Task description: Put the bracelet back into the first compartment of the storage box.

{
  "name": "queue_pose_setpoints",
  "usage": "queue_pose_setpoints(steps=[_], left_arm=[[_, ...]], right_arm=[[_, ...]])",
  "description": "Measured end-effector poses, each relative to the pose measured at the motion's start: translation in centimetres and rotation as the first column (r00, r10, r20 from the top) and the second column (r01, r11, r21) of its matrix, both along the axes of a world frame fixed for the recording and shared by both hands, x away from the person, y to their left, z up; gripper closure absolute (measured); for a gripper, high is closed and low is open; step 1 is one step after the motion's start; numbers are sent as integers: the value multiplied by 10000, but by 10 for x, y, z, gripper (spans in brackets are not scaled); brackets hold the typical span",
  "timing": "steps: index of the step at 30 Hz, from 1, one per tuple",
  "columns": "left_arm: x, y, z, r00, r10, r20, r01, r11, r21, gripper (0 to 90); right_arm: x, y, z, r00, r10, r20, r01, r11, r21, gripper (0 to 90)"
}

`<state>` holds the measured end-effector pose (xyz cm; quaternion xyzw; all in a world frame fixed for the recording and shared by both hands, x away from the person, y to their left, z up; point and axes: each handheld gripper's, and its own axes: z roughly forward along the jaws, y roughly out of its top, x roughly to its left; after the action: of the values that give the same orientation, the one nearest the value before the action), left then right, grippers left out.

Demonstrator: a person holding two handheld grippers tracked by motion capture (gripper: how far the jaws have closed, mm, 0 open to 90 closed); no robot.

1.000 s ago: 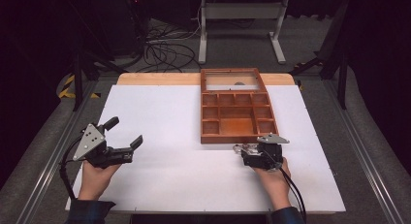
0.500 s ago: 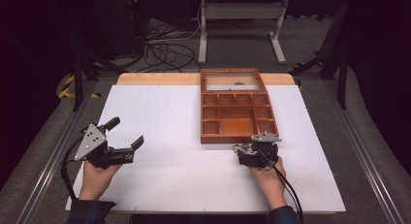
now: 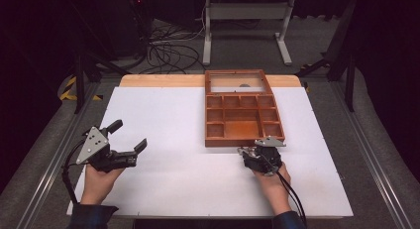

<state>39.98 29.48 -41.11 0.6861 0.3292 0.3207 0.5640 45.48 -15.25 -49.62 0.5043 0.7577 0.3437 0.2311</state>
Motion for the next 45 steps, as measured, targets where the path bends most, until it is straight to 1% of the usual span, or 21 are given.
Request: queue_pose_setpoints(steps=[1, 2, 5, 6, 8, 9, 10, 11, 20, 21, 25, 26, 29, 33, 34, 35, 36, 38, 39, 44, 45], left_arm=[[0, 0, 0, 10000, 4, -8, -4, 10000, -4, 8], [0, 0, 0, 10000, 2, -10, -2, 10000, 0, 8], [0, 0, 0, 10000, -24, 0, 24, 10000, 10, 9], [0, 0, 0, 10000, -26, -4, 26, 10000, 13, 9], [0, 0, 0, 10000, -22, -3, 22, 10000, 15, 9], [0, 0, 0, 10000, -22, -5, 22, 10000, 12, 9], [0, 0, 0, 10000, -3, -15, 3, 10000, -11, 9], [0, 0, 0, 10000, -22, -6, 22, 10000, 15, 9], [0, 0, 0, 10000, -36, -7, 36, 10000, 38, 11], [0, 0, 0, 10000, -25, 3, 25, 10000, 36, 11], [0, 1, 0, 10000, -26, -33, 26, 10000, 15, 12], [0, 1, 0, 10000, -7, -53, 7, 10000, -18, 12], [0, 1, 0, 10000, -26, -29, 26, 10000, 9, 13], [0, 1, 0, 10000, -26, -33, 26, 10000, 2, 13], [0, 1, 0, 10000, -24, -30, 24, 10000, -10, 14], [0, 1, 0, 10000, -23, -35, 23, 10000, -11, 13], [0, 0, 0, 10000, -26, -38, 26, 10000, -14, 13], [0, 1, 0, 10000, -23, -36, 23, 10000, 18, 14], [0, 0, 0, 10000, -25, -38, 25, 10000, 15, 14], [-1, 0, 0, 10000, -13, -39, 13, 10000, -9, 14], [0, 0, 0, 10000, 5, -16, -5, 10000, 5, 14]], right_arm=[[0, 0, 0, 10000, 25, 23, -25, 10000, 7, 417], [-1, 0, 1, 10000, 80, 28, -80, 10000, 23, 470], [-1, -1, 1, 9999, 106, 29, -106, 9999, 46, 542], [-1, -1, 1, 9999, 106, 29, -106, 9999, 46, 542], [-1, -2, 2, 9998, 193, 6, -193, 9998, 84, 629], [-1, -2, 2, 9998, 193, 6, -193, 9998, 84, 629], [-1, -3, 2, 9997, 236, 18, -236, 9997, 74, 710], [-1, -3, 2, 9993, 370, 0, -370, 9992, 178, 777], [-1, -5, 2, 9979, 641, 65, -642, 9978, 168, 810], [-1, -5, 3, 9971, 753, 113, -755, 9968, 246, 818], [-3, -5, 5, 9954, 942, 158, -946, 9951, 289, 826], [-3, -4, 5, 9937, 1092, 239, -1098, 9936, 255, 828], [-5, -2, 6, 9917, 1262, 241, -1267, 9916, 244, 829], [-7, -2, 10, 9887, 1437, 432, -1450, 9890, 295, 829], [-9, -2, 13, 9856, 1565, 645, -1587, 9868, 316, 830], [-10, -2, 15, 9842, 1606, 746, -1636, 9859, 351, 830], [-10, -2, 15, 9842, 1606, 746, -1636, 9859, 351, 830], [-13, -1, 19, 9798, 1729, 1002, -1776, 9833, 398, 830], [-13, -1, 19, 9798, 1729, 1002, -1776, 9833, 398, 830], [-15, -3, 25, 9753, 1729, 1373, -1816, 9819, 534, 832], [-15, -3, 25, 9753, 1729, 1373, -1816, 9819, 534, 832]])
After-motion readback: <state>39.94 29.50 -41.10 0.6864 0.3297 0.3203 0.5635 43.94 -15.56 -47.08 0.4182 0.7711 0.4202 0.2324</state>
